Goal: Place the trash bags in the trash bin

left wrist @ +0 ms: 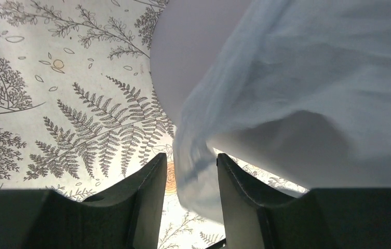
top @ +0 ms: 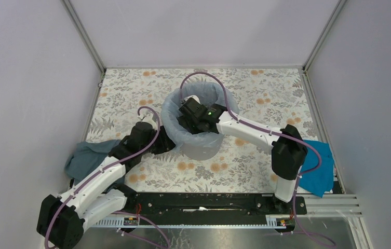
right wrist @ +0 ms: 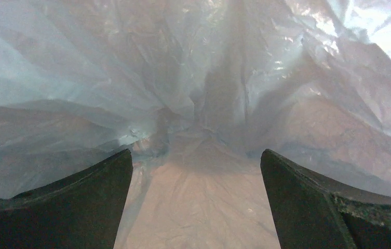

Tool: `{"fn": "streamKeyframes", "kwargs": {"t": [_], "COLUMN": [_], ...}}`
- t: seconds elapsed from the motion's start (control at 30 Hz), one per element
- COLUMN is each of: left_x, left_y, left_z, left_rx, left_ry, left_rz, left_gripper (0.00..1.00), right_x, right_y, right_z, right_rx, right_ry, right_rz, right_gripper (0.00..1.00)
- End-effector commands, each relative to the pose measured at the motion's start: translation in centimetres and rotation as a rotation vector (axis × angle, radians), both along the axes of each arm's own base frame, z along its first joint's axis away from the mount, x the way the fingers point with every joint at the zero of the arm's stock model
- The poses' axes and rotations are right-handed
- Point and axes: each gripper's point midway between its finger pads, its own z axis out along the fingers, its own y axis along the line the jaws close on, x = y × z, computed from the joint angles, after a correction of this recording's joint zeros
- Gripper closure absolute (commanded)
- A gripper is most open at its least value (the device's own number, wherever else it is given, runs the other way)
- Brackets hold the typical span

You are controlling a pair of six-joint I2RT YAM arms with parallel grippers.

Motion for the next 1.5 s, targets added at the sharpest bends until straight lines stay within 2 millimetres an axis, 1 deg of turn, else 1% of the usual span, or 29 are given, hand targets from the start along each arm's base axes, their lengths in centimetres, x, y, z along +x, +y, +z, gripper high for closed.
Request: {"fn": "streamKeyframes", "kwargs": {"t": [0.0,0.03,0.1,0.2,0.23,0.3,0.37,0.43,0.47,0.53,0.6,0.63,0.7,0.77,0.87,1.0,1.17,1.23,1.3,1.33,1.37,1.47], "left_x": [1.3,1.2,1.4,1.3,1.3,1.2,1.1,1.1,1.1,1.1,0.8,0.7,0.6,0.6,0.7,0.8,0.7,0.5,0.4,0.3,0.2,-0.1], "left_y": [0.2,0.5,1.2,1.5,1.4,1.2,0.9,0.8,0.8,0.8,0.4,0.5,0.5,0.6,0.5,0.3,0.4,0.6,0.8,0.9,0.9,1.2], "left_z": [2.7,2.6,2.5,2.3,2.3,2.2,2.3,2.4,2.4,2.6,2.8,2.8,2.6,2.3,2.0,1.8,2.3,2.7,3.0,3.1,3.4,4.6], "left_rx": [0.052,0.07,0.107,0.125,0.123,0.109,0.092,0.085,0.087,0.084,0.064,0.063,0.068,0.079,0.077,0.08,0.083,0.08,0.077,0.077,0.075,0.066], "left_ry": [-0.101,-0.098,-0.107,-0.116,-0.114,-0.113,-0.114,-0.117,-0.118,-0.123,-0.119,-0.12,-0.117,-0.11,-0.105,-0.101,-0.112,-0.122,-0.129,-0.132,-0.136,-0.15], "left_rz": [0.035,0.036,0.053,0.048,0.046,0.039,0.032,0.029,0.027,0.028,0.01,0.011,0.006,0.008,0.006,-0.006,-0.008,-0.004,-0.001,0.002,0.004,0.011], "left_gripper": [0.54,0.51,0.47,0.45,0.45,0.45,0.45,0.45,0.45,0.46,0.45,0.45,0.45,0.45,0.45,0.44,0.38,0.36,0.33,0.31,0.29,0.24], "right_x": [0.9,0.9,0.4,-1.0,-1.2,-1.1,-1.0,-1.4,-1.3,-0.5,0.1,0.3,0.5,0.3,-0.3,-1.4,-2.4,-3.3,-4.2,-4.5,-4.7,-5.1], "right_y": [-1.2,-1.6,-1.7,-0.3,-0.4,-0.8,-0.5,0.5,0.6,0.1,0.1,0.1,-0.1,-0.2,-0.9,-1.6,-3.2,-3.5,-3.3,-3.3,-3.8,-6.5], "right_z": [2.5,2.8,4.3,6.7,7.3,8.1,7.9,6.8,6.2,5.9,6.4,6.8,8.2,9.8,12.1,14.6,17.0,18.8,20.2,20.7,21.0,20.9], "right_rx": [-0.044,-0.028,0.052,0.181,0.19,0.188,0.207,0.2,0.143,0.0,-0.041,-0.035,-0.004,0.043,0.079,0.125,0.179,0.253,0.332,0.356,0.36,0.317], "right_ry": [-0.08,-0.066,-0.059,-0.041,-0.033,-0.048,-0.05,-0.017,-0.034,-0.11,-0.147,-0.164,-0.204,-0.23,-0.26,-0.276,-0.315,-0.336,-0.342,-0.342,-0.345,-0.363], "right_rz": [-0.015,-0.013,-0.006,0.066,0.081,0.08,0.083,0.096,0.089,0.047,0.026,0.02,0.013,0.032,0.058,0.091,0.093,0.108,0.134,0.138,0.131,0.072], "right_gripper": [0.0,0.0,0.0,0.0,0.0,0.0,0.0,0.0,0.0,0.0,0.0,0.0,0.01,0.01,0.01,0.0,0.0,0.0,0.0,0.02,0.06,0.2]}}
